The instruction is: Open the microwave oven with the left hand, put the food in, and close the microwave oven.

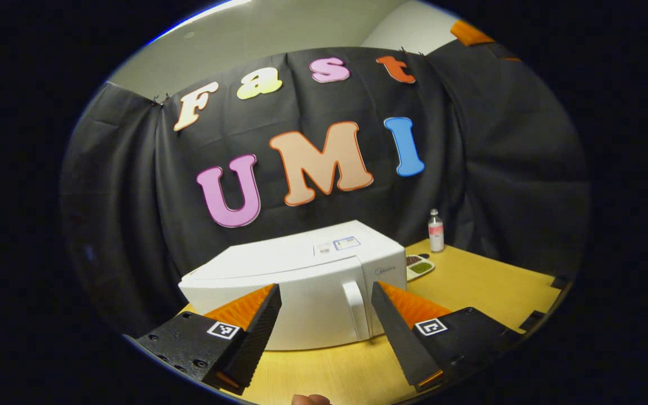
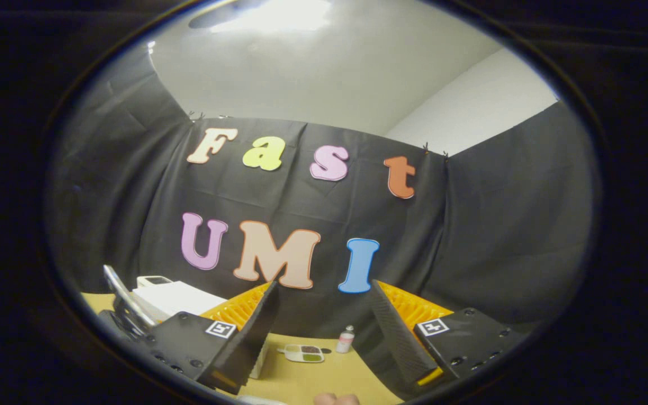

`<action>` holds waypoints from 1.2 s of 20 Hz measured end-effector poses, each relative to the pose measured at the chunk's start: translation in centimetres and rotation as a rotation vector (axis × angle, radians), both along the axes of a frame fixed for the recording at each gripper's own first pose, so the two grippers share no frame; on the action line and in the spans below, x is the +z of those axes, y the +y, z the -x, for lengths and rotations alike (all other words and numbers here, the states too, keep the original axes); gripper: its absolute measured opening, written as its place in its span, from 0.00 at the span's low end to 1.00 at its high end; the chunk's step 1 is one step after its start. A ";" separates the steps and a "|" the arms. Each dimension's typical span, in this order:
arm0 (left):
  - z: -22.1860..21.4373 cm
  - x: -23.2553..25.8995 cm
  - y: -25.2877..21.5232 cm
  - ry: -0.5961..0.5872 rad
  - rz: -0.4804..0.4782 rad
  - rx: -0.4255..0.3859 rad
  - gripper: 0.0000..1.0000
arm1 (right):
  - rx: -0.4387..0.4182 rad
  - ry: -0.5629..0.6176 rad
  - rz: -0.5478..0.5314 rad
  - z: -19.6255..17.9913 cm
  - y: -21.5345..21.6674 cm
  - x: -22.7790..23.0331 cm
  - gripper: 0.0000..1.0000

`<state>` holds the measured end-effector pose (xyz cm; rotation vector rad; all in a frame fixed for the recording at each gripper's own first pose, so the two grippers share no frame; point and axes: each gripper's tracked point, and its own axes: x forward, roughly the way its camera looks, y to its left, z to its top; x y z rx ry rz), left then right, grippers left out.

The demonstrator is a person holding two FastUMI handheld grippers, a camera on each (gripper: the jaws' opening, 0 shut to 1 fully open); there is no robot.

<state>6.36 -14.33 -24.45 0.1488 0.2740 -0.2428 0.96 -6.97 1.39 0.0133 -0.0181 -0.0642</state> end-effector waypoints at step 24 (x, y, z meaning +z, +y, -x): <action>-4.3 -10.8 -4.0 0.272 0.094 -0.020 0.20 | -0.092 0.095 -0.017 3.0 -4.1 -1.3 0.96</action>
